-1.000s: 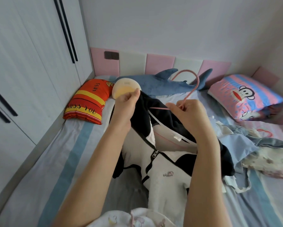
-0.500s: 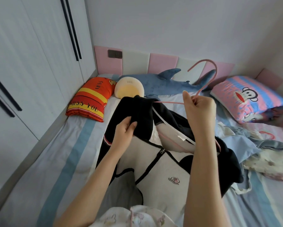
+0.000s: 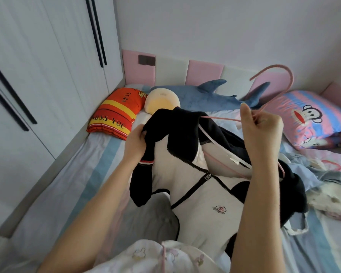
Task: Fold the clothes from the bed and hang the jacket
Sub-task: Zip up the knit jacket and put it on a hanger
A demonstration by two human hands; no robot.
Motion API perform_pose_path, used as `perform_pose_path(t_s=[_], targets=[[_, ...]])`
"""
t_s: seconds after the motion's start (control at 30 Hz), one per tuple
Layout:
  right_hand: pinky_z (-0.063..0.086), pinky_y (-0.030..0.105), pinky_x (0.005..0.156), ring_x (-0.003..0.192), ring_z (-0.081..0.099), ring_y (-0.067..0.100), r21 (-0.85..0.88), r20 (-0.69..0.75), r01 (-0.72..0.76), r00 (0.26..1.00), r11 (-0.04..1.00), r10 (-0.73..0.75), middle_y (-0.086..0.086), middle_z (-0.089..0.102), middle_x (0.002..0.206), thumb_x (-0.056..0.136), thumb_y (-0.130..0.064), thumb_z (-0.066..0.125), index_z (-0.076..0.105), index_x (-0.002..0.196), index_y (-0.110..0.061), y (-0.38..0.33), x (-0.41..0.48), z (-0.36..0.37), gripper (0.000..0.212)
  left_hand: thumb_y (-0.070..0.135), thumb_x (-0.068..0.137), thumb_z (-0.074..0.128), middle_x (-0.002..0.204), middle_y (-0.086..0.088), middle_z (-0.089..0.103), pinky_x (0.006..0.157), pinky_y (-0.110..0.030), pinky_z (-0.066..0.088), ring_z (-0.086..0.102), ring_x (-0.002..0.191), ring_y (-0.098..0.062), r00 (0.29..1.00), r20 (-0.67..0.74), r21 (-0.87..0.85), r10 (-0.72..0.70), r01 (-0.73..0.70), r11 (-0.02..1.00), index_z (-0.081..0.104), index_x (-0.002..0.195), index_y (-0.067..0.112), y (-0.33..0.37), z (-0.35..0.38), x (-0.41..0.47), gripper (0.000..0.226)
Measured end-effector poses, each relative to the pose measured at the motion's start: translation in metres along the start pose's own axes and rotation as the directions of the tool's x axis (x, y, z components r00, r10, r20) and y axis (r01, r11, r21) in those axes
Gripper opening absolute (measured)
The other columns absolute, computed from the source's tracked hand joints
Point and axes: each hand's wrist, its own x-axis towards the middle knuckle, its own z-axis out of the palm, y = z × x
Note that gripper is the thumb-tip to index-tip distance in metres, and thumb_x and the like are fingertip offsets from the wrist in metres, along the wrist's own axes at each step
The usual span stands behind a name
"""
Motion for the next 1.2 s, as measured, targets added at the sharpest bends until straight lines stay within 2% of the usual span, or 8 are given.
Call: perform_pose_path(t_s=[0.2, 0.43, 0.5, 0.63, 0.73, 0.8, 1.07, 1.2], targets=[[0.018, 0.026, 0.045, 0.043, 0.016, 0.011, -0.055, 0.388, -0.058, 0.919, 0.997, 0.075, -0.006, 0.019, 0.043, 0.078, -0.037, 0.075, 0.030, 0.049, -0.009, 0.012, 0.005, -0.027, 0.060, -0.004, 0.086, 0.038, 0.099, -0.008, 0.066, 0.082, -0.024, 0.041, 0.057, 0.093, -0.018, 0.961, -0.185, 0.085, 0.204, -0.192, 0.978, 0.065, 0.099, -0.001, 0.011, -0.043, 0.027, 0.030], [0.020, 0.021, 0.040, 0.042, 0.022, 0.013, -0.035, 0.623, -0.281, 0.744, 0.959, 0.241, 0.000, 0.027, 0.049, 0.095, -0.037, 0.054, 0.033, 0.057, -0.018, 0.019, 0.033, 0.021, 0.047, 0.004, 0.086, 0.052, 0.112, -0.012, 0.065, 0.089, -0.040, 0.042, 0.055, 0.108, -0.032, 0.969, -0.246, 0.287, -0.024, 0.097, 0.953, 0.066, 0.104, 0.010, 0.000, -0.038, 0.056, 0.023], [0.019, 0.019, 0.038, 0.042, 0.022, 0.011, -0.031, 0.672, -0.377, 0.677, 0.926, 0.299, -0.003, 0.028, 0.050, 0.096, -0.038, 0.053, 0.037, 0.059, -0.019, 0.014, 0.045, 0.048, 0.045, 0.001, 0.085, 0.051, 0.111, -0.012, 0.060, 0.089, -0.041, 0.041, 0.051, 0.108, -0.031, 0.928, -0.348, 0.299, 0.135, -0.027, 0.954, 0.062, 0.102, 0.008, 0.027, -0.034, 0.047, 0.022], [0.019, 0.016, 0.034, 0.037, 0.021, 0.005, -0.037, 0.812, -0.513, 0.484, 0.857, 0.325, -0.009, 0.028, 0.045, 0.097, -0.038, 0.053, 0.036, 0.061, -0.019, -0.004, 0.061, 0.079, 0.044, 0.010, 0.088, 0.051, 0.094, -0.004, 0.062, 0.084, -0.034, 0.042, 0.057, 0.093, -0.021, 0.713, 0.053, 0.212, 0.699, -0.692, 0.690, 0.062, 0.093, 0.009, 0.078, -0.009, 0.005, 0.013], [0.019, 0.015, 0.033, 0.037, 0.020, 0.005, -0.036, 0.846, -0.559, 0.424, 0.828, 0.323, -0.009, 0.027, 0.043, 0.097, -0.042, 0.049, 0.034, 0.063, -0.019, -0.026, 0.071, 0.088, 0.044, 0.037, 0.090, 0.055, 0.103, 0.006, 0.062, 0.081, -0.030, 0.048, 0.058, 0.095, -0.011, 0.700, 0.415, 0.073, 0.581, -0.663, 0.745, 0.060, 0.108, 0.016, 0.086, 0.019, -0.023, 0.028], [0.017, 0.016, 0.033, 0.037, 0.018, 0.006, -0.043, 0.848, -0.544, 0.424, 0.838, 0.318, -0.009, 0.026, 0.044, 0.097, -0.048, 0.044, 0.032, 0.062, -0.019, -0.040, 0.075, 0.089, 0.047, 0.043, 0.089, 0.059, 0.108, 0.008, 0.062, 0.081, -0.030, 0.049, 0.058, 0.099, -0.008, 0.699, 0.544, 0.015, 0.463, -0.561, 0.828, 0.054, 0.116, 0.018, 0.088, 0.036, -0.034, 0.037], [0.021, 0.017, 0.032, 0.033, 0.024, 0.006, 0.001, 0.788, -0.434, 0.555, 0.901, 0.266, -0.009, 0.031, 0.041, 0.101, -0.044, 0.037, 0.036, 0.068, -0.018, -0.050, 0.085, 0.090, 0.042, 0.041, 0.093, 0.054, 0.106, -0.002, 0.065, 0.087, -0.026, 0.046, 0.058, 0.101, -0.011, 0.628, 0.500, -0.197, 0.596, -0.588, 0.785, 0.060, 0.116, 0.008, 0.110, 0.046, -0.055, 0.041], [0.023, 0.017, 0.031, 0.029, 0.028, 0.006, -0.057, 0.683, -0.421, 0.645, 0.905, 0.343, -0.005, 0.035, 0.049, 0.101, -0.037, 0.041, 0.039, 0.070, -0.017, -0.047, 0.090, 0.093, 0.037, 0.037, 0.095, 0.051, 0.082, -0.008, 0.066, 0.069, -0.032, 0.046, 0.061, 0.076, -0.016, 0.744, 0.391, -0.141, 0.543, -0.534, 0.833, 0.060, 0.107, 0.004, 0.126, 0.045, -0.064, 0.037]])
